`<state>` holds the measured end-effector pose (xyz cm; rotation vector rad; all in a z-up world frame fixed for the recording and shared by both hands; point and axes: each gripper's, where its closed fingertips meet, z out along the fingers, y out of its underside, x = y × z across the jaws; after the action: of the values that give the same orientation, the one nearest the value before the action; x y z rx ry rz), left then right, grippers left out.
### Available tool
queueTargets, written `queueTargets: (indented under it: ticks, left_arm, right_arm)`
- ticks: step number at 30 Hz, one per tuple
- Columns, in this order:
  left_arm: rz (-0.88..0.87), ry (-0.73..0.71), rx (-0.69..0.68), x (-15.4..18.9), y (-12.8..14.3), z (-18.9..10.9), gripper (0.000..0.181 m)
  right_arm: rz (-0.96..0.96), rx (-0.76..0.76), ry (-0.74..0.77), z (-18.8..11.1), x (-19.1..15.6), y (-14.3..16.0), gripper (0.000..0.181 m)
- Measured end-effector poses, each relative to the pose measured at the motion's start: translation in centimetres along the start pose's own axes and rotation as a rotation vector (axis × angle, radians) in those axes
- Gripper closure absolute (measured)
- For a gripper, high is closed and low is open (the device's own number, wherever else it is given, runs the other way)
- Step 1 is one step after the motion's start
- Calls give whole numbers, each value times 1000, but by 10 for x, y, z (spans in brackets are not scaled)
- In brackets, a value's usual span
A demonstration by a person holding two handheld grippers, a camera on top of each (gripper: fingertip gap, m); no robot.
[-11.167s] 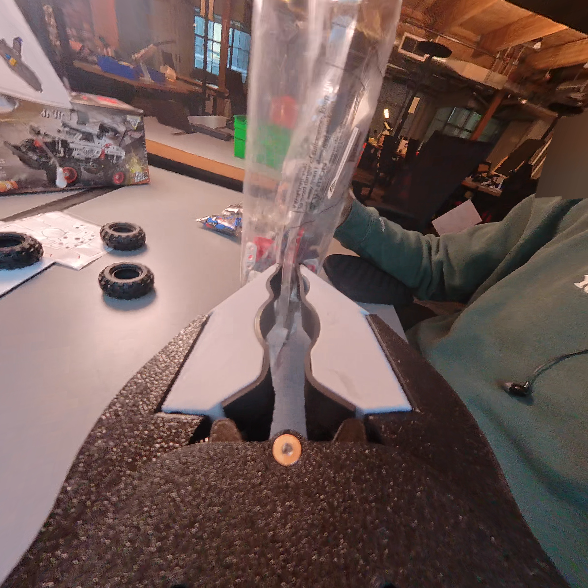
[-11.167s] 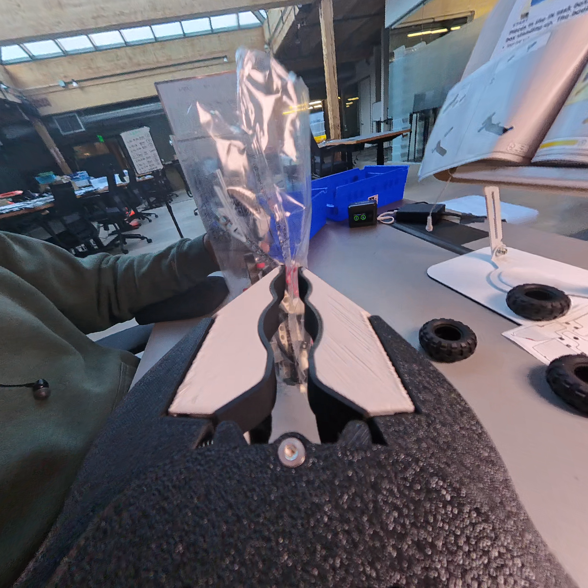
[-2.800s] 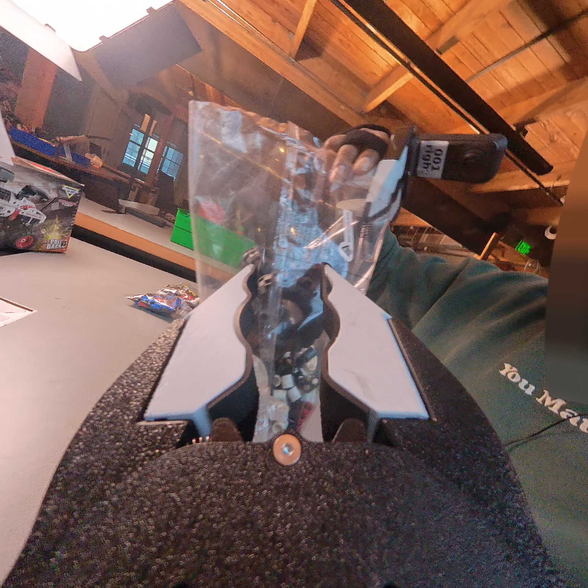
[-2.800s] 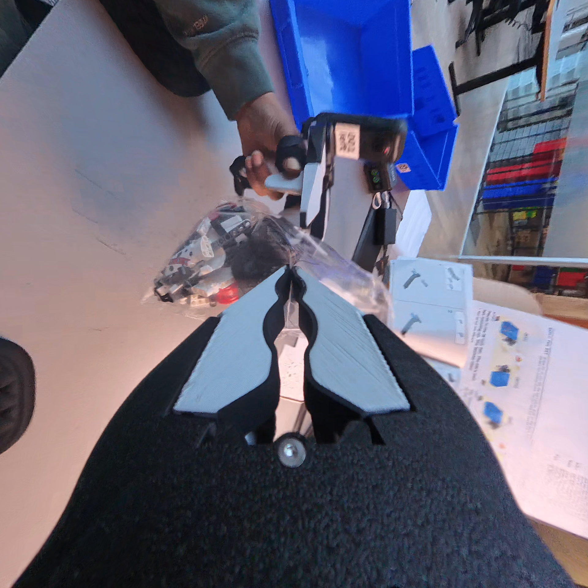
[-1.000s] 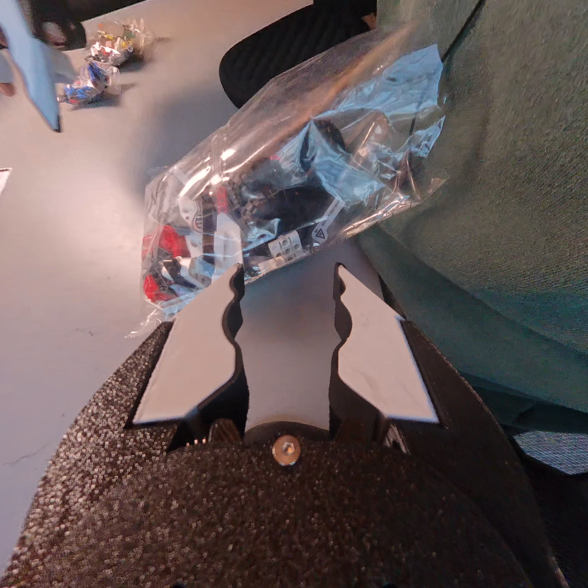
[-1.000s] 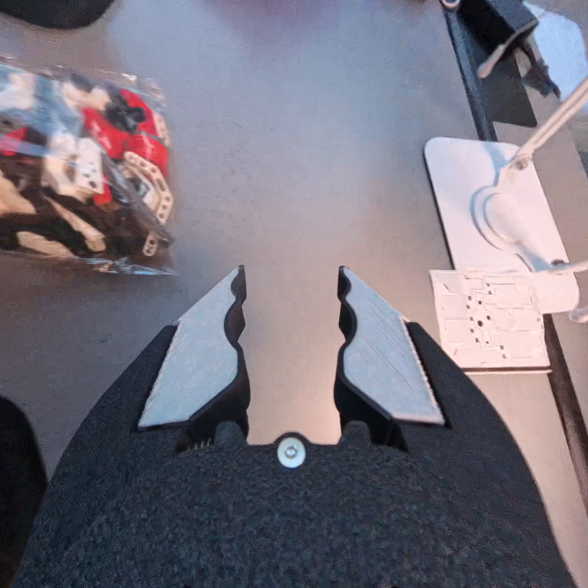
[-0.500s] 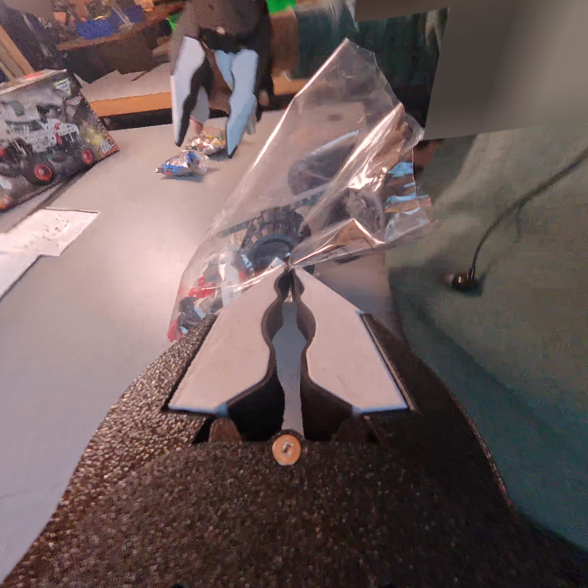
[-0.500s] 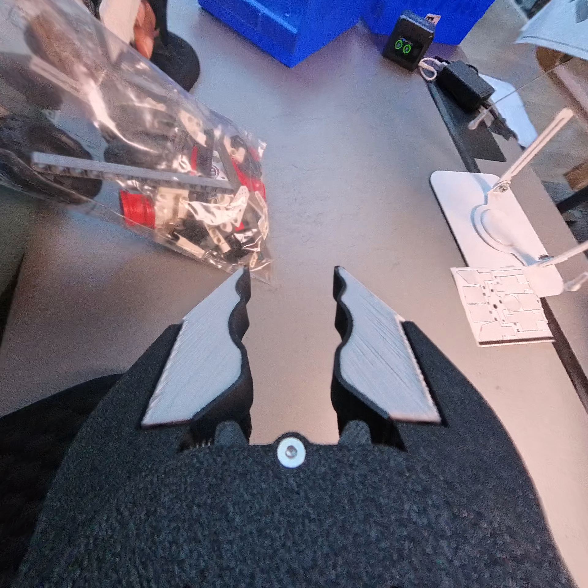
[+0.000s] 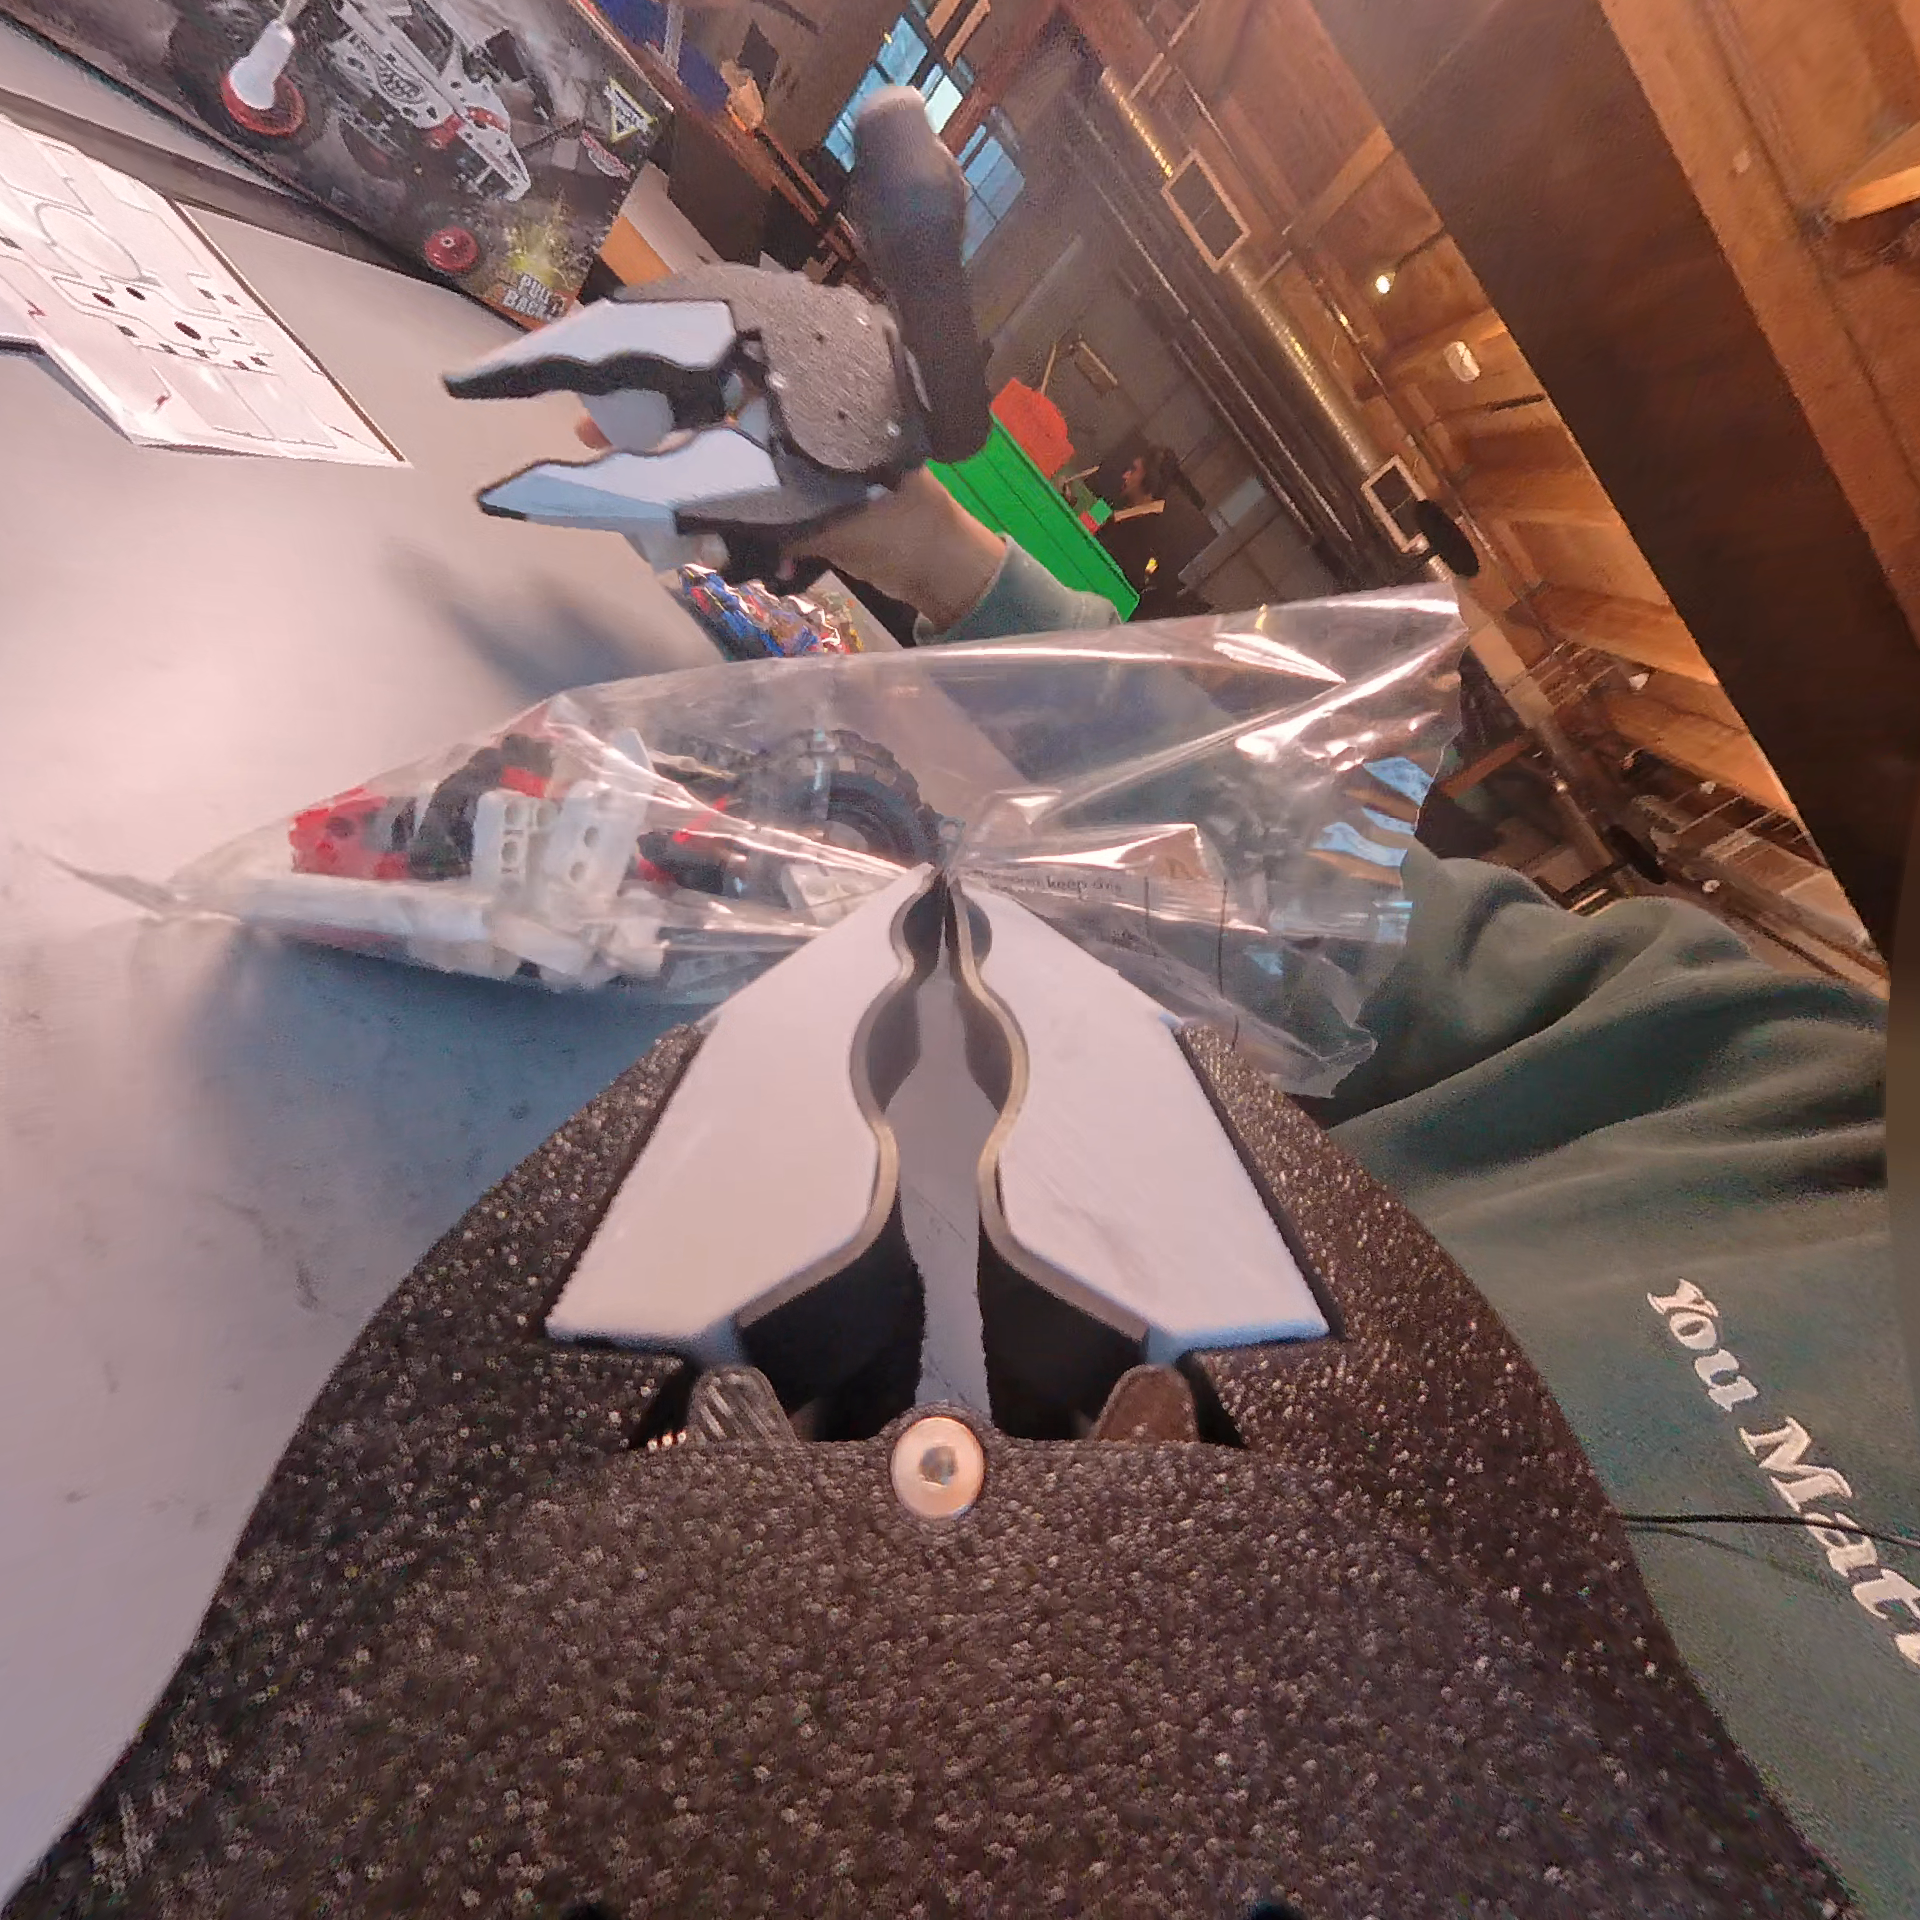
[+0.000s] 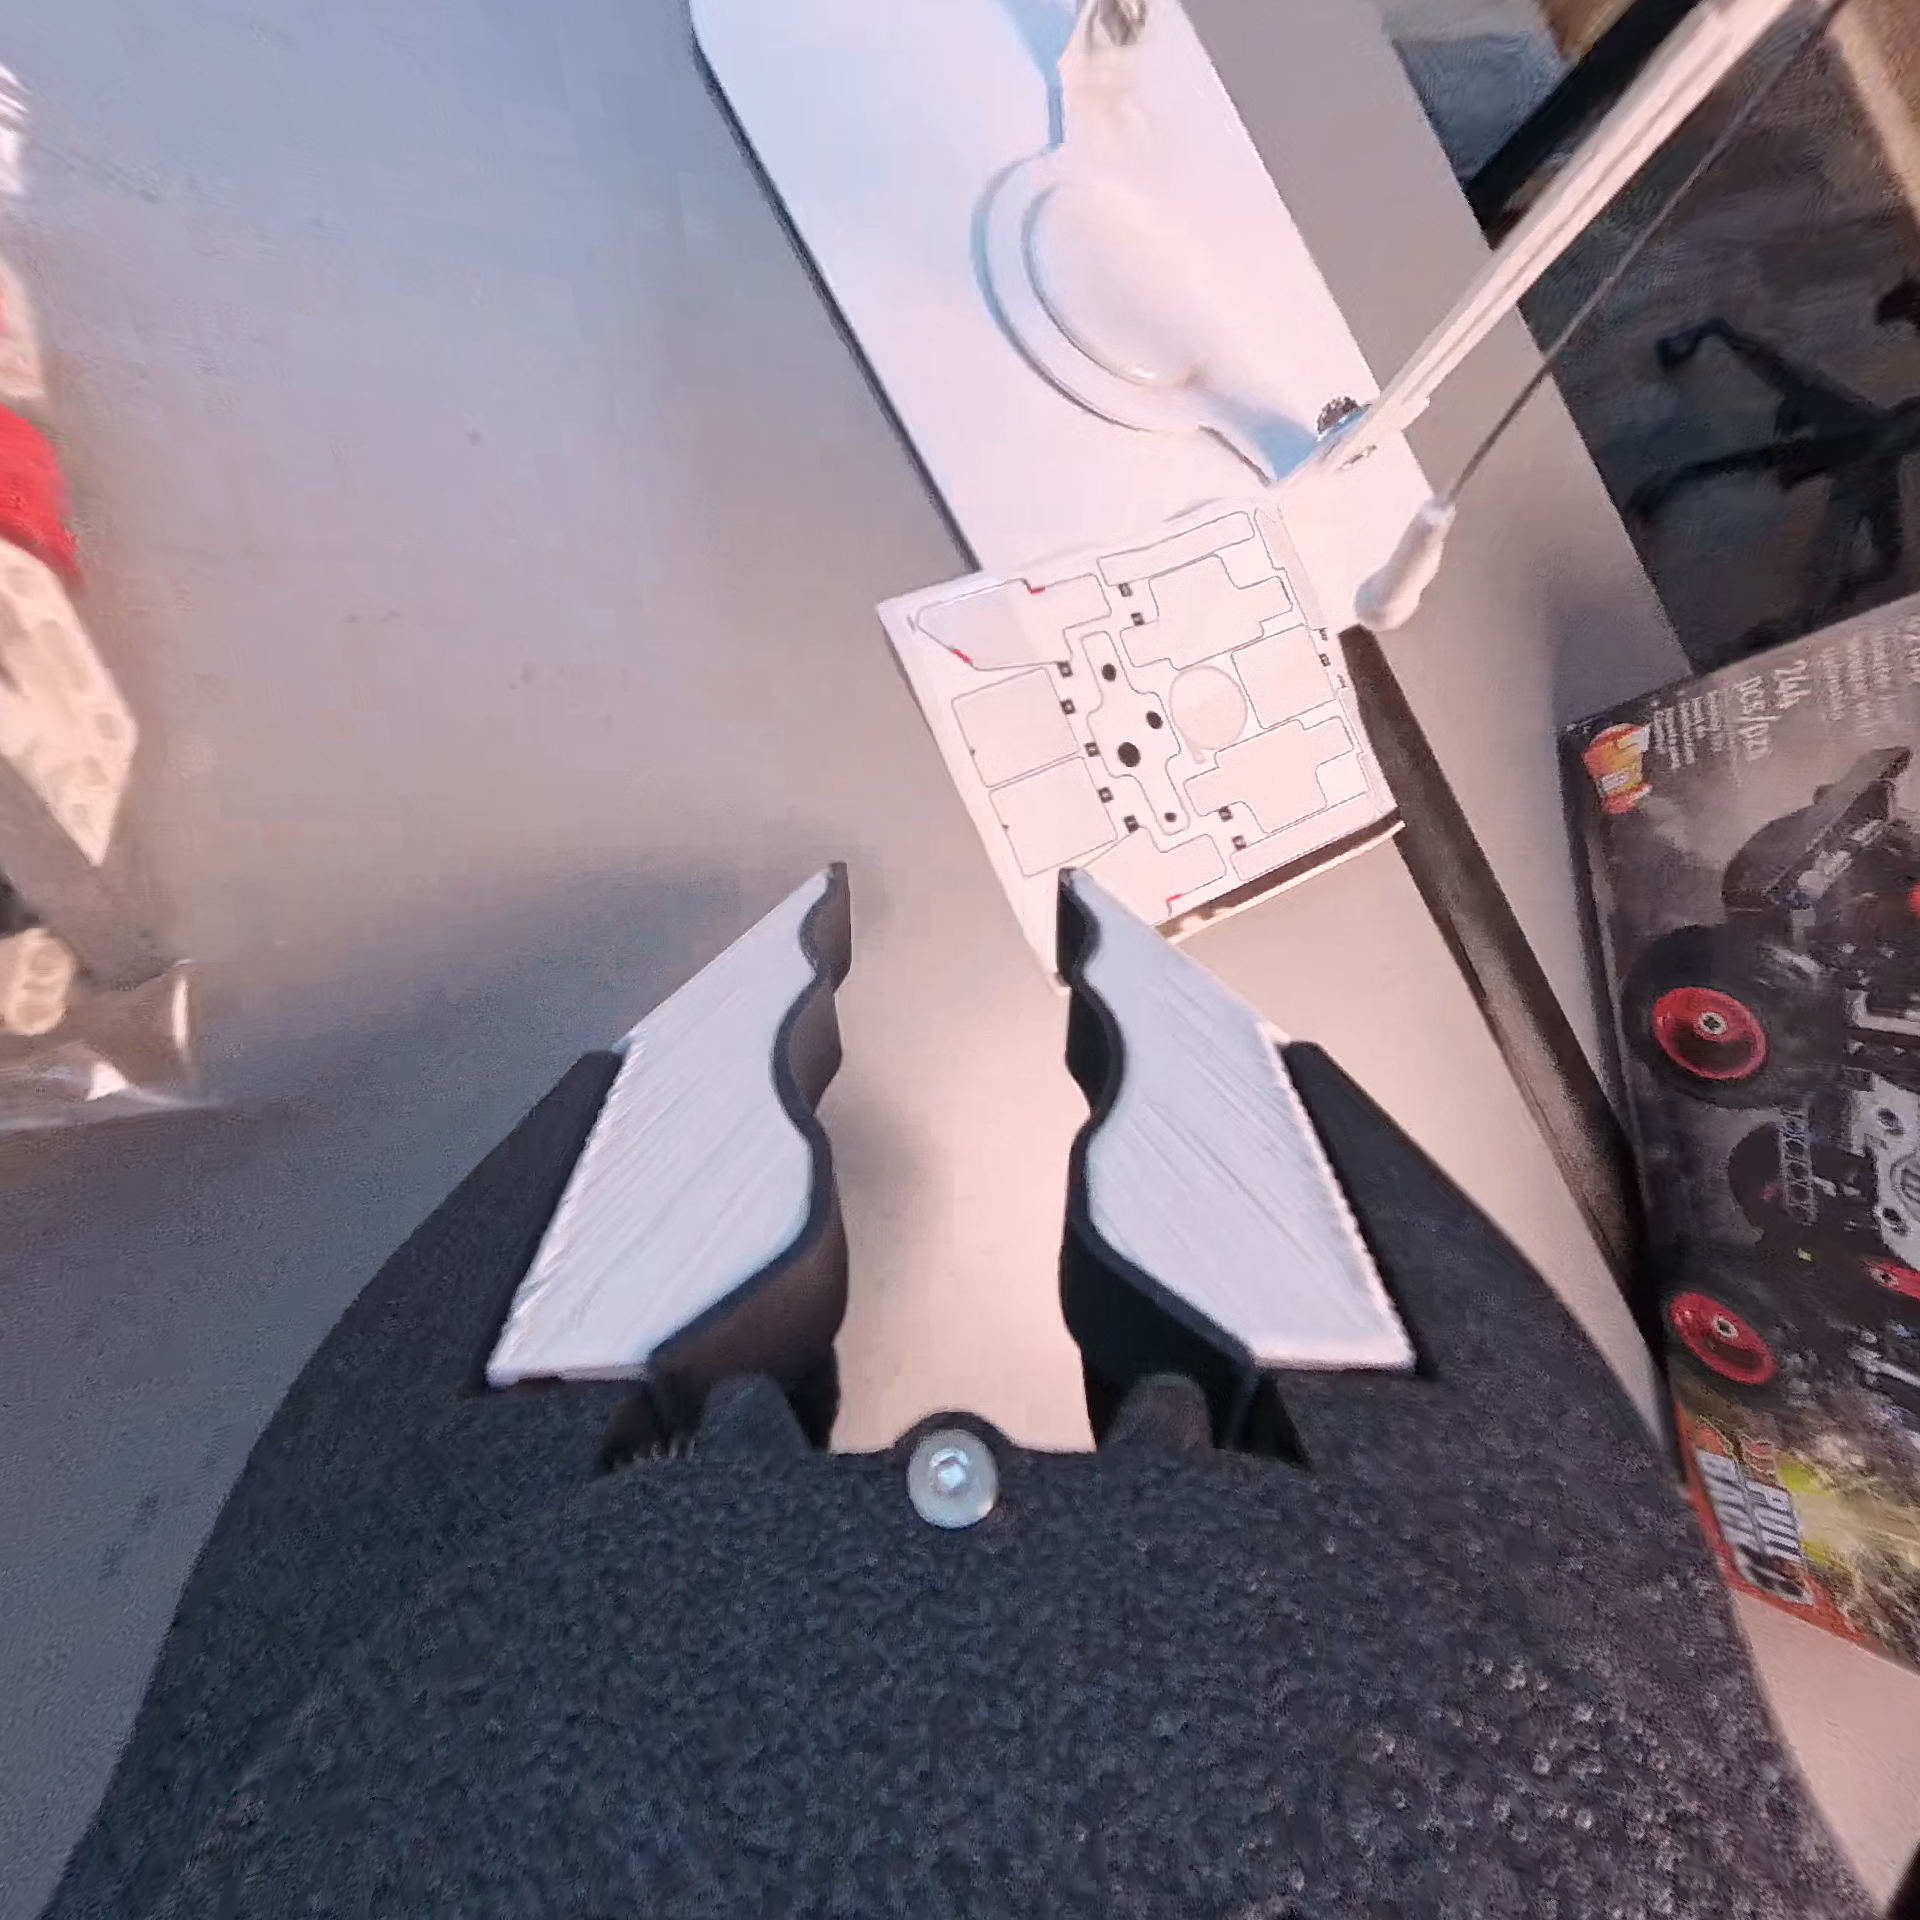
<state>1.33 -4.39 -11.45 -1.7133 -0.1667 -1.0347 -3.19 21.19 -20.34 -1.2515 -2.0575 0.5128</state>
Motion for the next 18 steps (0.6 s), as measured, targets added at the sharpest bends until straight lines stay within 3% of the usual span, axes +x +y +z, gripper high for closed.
queueTargets:
  ticks: [4, 7, 9, 13, 16, 18]
  left_arm:
    - [20, 20, 9, 12, -4, -3, 181]
    - [39, 29, 18, 17, -4, -5, 181]
    - [38, 42, 22, 21, -4, -5, 181]
    - [33, 73, 34, 30, -6, -3, 181]
    - [27, 87, 41, 34, -7, -2, 181]
    - [11, 94, 49, 35, -7, -3, 181]
  right_arm:
    - [198, -124, 4, 34, 36, 15, 120]
    - [478, -179, -67, 51, 43, 29, 84]
    - [563, -142, -55, 53, 51, 23, 93]
    - [541, -168, 24, 56, 54, 26, 115]
    - [526, -138, 40, 57, 50, 20, 150]
    - [485, -128, 55, 56, 48, 19, 160]
